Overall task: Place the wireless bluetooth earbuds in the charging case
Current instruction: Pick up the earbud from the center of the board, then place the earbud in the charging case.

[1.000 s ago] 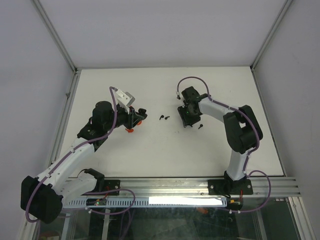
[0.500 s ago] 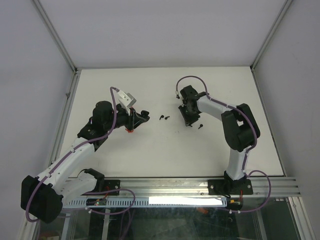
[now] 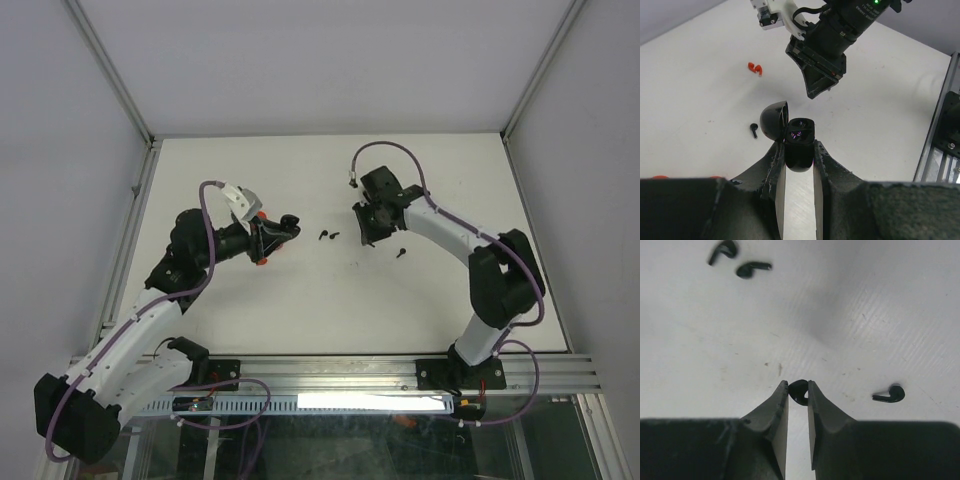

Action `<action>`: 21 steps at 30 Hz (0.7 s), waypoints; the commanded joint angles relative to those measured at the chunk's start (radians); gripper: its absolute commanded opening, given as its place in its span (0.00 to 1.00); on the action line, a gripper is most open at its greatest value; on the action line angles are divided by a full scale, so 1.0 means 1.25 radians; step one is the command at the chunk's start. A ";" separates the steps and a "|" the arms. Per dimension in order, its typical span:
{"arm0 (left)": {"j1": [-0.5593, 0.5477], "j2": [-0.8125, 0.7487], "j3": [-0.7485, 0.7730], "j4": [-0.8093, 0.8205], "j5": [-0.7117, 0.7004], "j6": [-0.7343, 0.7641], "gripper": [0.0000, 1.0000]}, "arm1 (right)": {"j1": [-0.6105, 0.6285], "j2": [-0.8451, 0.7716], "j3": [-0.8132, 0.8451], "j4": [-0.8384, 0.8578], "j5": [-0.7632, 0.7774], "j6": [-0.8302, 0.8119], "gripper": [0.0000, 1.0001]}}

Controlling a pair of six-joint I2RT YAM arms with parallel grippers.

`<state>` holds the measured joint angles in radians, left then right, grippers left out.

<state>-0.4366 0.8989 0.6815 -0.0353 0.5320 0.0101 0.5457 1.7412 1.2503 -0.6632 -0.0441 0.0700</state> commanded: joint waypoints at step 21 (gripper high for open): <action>0.009 0.017 -0.147 0.612 0.043 -0.139 0.00 | 0.085 -0.483 -0.157 0.502 -0.129 0.403 0.16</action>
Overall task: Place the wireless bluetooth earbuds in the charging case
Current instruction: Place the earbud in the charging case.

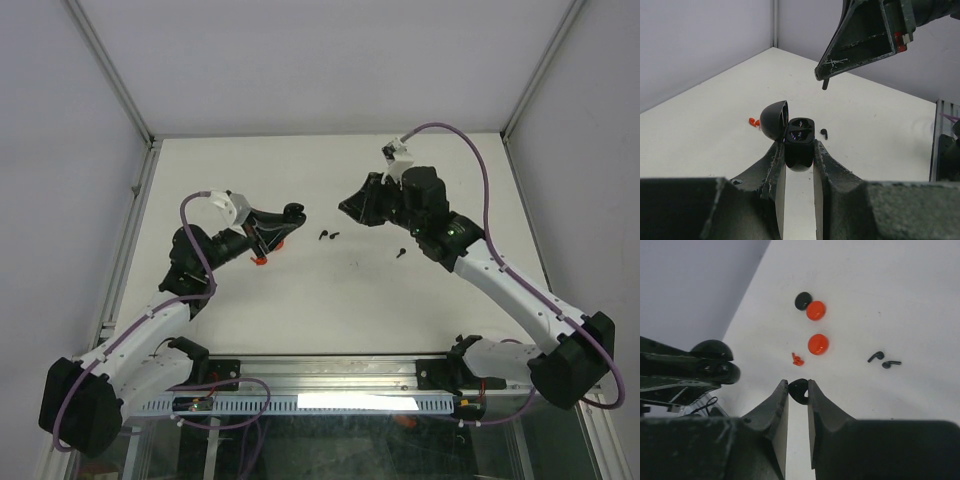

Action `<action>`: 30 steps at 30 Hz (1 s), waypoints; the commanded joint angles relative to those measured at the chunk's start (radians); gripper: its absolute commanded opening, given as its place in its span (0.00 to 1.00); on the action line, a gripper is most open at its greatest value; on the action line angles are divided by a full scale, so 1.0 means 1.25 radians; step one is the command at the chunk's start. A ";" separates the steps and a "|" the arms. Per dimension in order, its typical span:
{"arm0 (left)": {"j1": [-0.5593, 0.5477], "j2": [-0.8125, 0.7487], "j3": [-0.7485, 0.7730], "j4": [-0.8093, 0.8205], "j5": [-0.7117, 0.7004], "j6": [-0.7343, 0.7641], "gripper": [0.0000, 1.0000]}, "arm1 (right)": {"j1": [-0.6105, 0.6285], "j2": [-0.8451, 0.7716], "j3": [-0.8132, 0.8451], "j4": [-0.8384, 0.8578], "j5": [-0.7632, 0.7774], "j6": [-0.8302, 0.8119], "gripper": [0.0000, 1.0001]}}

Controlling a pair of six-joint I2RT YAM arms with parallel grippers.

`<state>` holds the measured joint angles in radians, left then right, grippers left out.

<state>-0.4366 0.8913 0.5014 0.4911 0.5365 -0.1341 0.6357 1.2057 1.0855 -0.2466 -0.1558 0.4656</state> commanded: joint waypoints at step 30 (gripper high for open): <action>0.010 0.002 -0.109 0.465 0.110 0.027 0.00 | 0.227 -0.042 -0.089 0.497 0.039 0.086 0.15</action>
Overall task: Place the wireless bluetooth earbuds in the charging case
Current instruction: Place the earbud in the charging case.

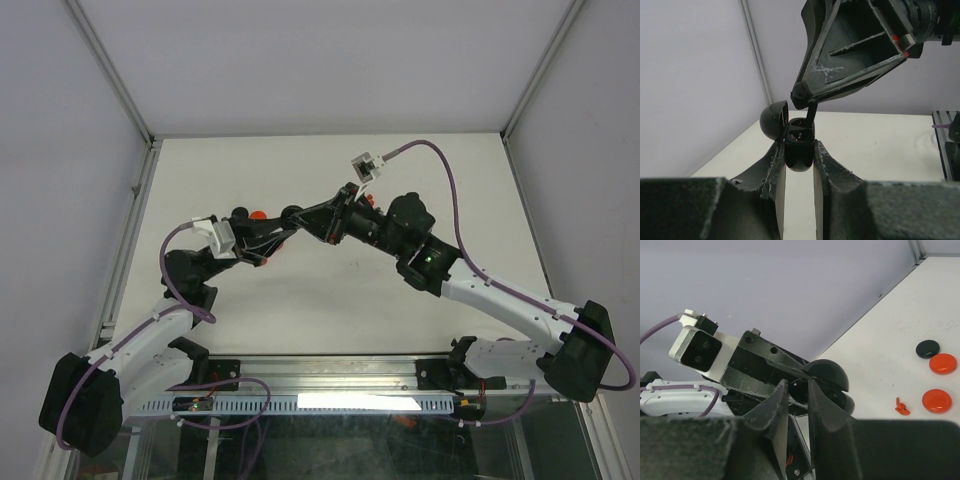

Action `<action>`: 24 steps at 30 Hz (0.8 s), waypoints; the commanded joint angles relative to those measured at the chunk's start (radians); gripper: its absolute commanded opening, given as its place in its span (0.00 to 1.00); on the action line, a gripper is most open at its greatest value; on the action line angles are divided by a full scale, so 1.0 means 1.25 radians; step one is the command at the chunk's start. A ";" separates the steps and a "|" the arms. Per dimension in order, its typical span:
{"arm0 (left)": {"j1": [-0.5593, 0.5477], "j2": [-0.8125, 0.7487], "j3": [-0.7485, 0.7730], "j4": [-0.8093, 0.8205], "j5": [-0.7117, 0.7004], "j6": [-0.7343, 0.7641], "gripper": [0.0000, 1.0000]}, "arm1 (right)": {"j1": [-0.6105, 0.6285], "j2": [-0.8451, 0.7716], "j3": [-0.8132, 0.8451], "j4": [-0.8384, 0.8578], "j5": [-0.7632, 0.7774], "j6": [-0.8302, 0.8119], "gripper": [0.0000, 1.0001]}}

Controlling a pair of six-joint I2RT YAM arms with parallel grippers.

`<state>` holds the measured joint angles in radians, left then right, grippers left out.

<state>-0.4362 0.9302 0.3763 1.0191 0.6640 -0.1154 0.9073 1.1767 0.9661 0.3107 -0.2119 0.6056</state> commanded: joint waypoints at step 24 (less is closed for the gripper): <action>0.010 -0.045 -0.015 0.040 -0.003 -0.006 0.00 | 0.049 0.007 0.003 0.062 0.118 -0.013 0.15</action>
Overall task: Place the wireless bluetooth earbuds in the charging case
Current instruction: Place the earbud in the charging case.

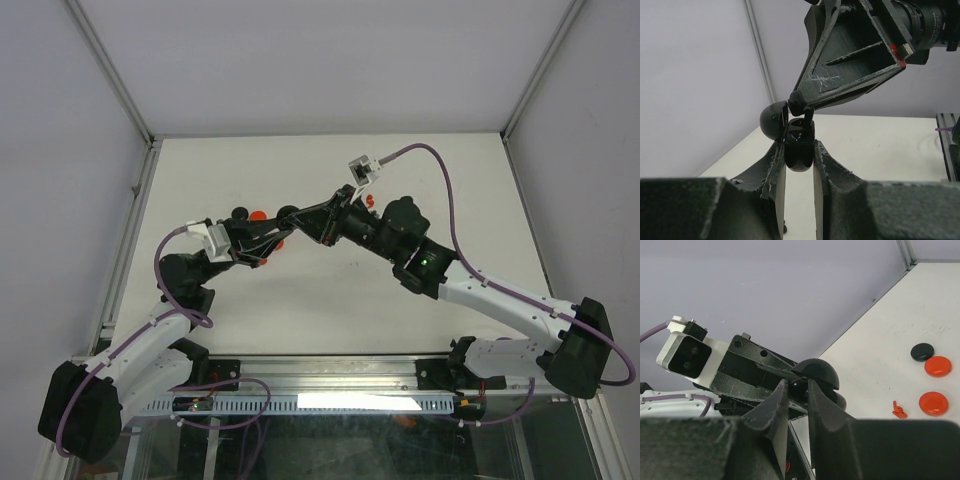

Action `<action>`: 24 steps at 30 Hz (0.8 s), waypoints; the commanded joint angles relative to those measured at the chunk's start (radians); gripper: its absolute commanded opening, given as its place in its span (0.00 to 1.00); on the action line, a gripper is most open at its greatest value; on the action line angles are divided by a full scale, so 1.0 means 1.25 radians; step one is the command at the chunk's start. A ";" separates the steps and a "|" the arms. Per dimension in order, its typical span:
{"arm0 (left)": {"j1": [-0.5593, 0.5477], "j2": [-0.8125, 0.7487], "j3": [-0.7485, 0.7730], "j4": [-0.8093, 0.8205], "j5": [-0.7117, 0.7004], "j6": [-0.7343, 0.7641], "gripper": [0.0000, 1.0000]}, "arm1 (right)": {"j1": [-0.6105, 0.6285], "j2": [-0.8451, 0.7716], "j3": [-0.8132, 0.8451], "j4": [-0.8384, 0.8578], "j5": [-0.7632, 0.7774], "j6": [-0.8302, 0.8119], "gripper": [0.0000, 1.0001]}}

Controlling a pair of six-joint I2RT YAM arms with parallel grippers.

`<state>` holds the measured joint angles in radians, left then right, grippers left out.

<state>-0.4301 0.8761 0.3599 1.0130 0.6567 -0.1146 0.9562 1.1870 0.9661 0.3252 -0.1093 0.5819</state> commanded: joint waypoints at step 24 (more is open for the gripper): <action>0.005 -0.001 -0.015 0.028 -0.078 -0.007 0.00 | 0.034 -0.022 0.017 -0.053 0.166 0.010 0.16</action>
<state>-0.4309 0.8833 0.3374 1.0122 0.6258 -0.1375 0.9939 1.1908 0.9516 0.2939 0.0124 0.5980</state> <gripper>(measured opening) 0.217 0.194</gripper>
